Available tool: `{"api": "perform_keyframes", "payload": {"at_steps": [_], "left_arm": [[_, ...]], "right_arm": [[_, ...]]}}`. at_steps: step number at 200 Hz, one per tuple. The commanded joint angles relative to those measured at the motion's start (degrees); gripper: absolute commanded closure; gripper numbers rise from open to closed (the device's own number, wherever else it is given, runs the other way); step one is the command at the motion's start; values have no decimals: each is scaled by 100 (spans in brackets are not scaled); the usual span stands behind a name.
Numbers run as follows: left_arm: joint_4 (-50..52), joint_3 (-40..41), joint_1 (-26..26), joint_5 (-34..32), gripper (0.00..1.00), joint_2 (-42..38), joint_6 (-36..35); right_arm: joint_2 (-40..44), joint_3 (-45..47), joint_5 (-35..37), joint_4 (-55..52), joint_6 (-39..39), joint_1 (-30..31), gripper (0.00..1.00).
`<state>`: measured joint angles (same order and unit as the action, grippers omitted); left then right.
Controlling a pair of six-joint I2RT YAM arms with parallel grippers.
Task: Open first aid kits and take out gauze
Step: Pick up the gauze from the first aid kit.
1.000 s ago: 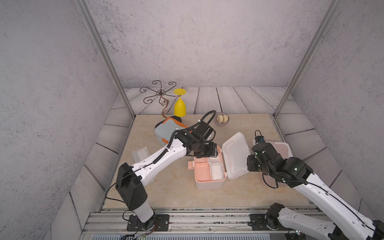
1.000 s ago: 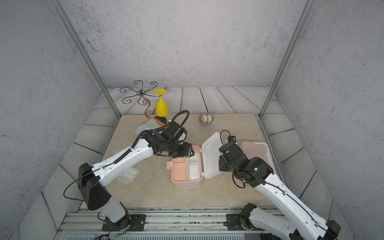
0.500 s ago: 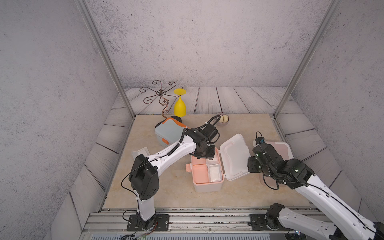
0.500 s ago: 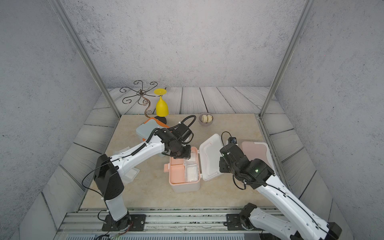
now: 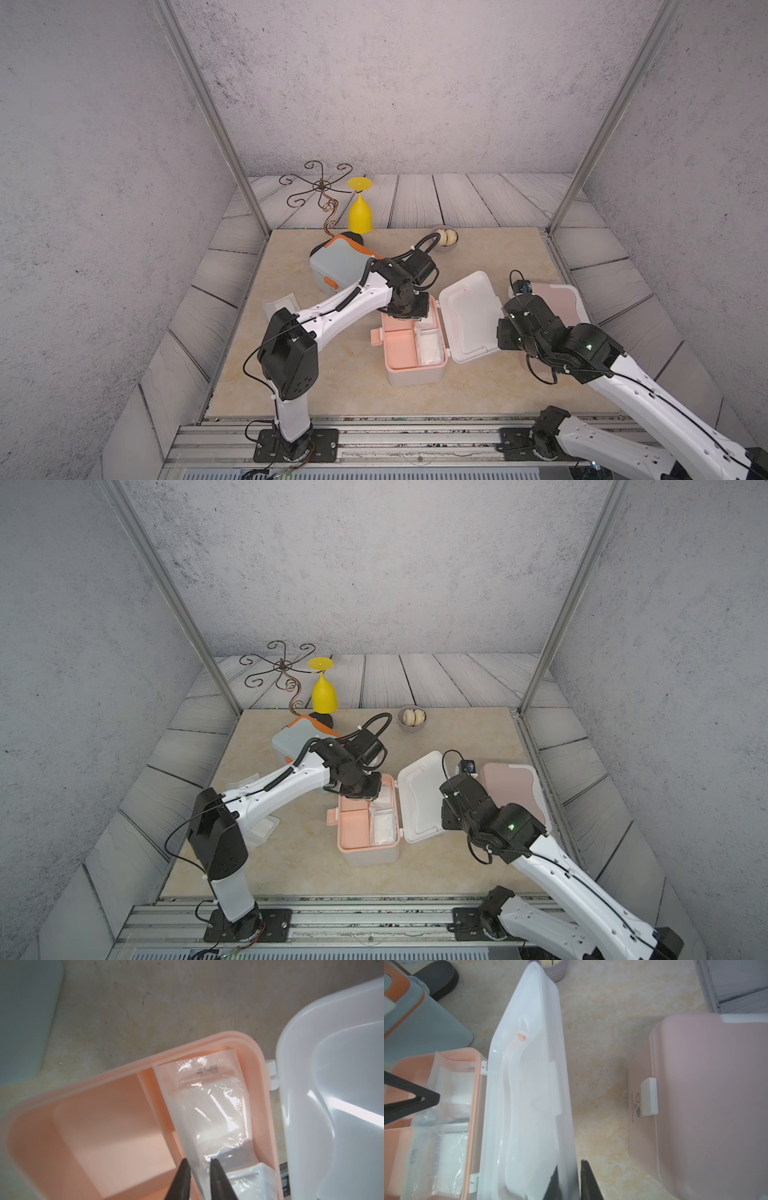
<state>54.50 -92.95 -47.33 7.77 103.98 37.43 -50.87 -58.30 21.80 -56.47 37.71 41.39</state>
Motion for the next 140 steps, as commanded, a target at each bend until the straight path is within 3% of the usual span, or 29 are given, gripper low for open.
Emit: {"api": "perform_keyframes", "payload": {"at_steps": [1, 16, 82, 140], "left_arm": [[1, 10, 6, 4, 91, 1, -13], [5, -101, 8, 14, 100, -7, -8], [-119, -254, 228, -151, 100, -625, 44], [-664, 1223, 1392, 264, 100, -2062, 62]], "right_arm": [[174, -173, 362, 290, 96, -17, 94], [207, -165, 539, 251, 54, -17, 95], [212, 47, 1037, 318, -159, -17, 96], [175, 144, 967, 309, -202, -78, 96]]}}
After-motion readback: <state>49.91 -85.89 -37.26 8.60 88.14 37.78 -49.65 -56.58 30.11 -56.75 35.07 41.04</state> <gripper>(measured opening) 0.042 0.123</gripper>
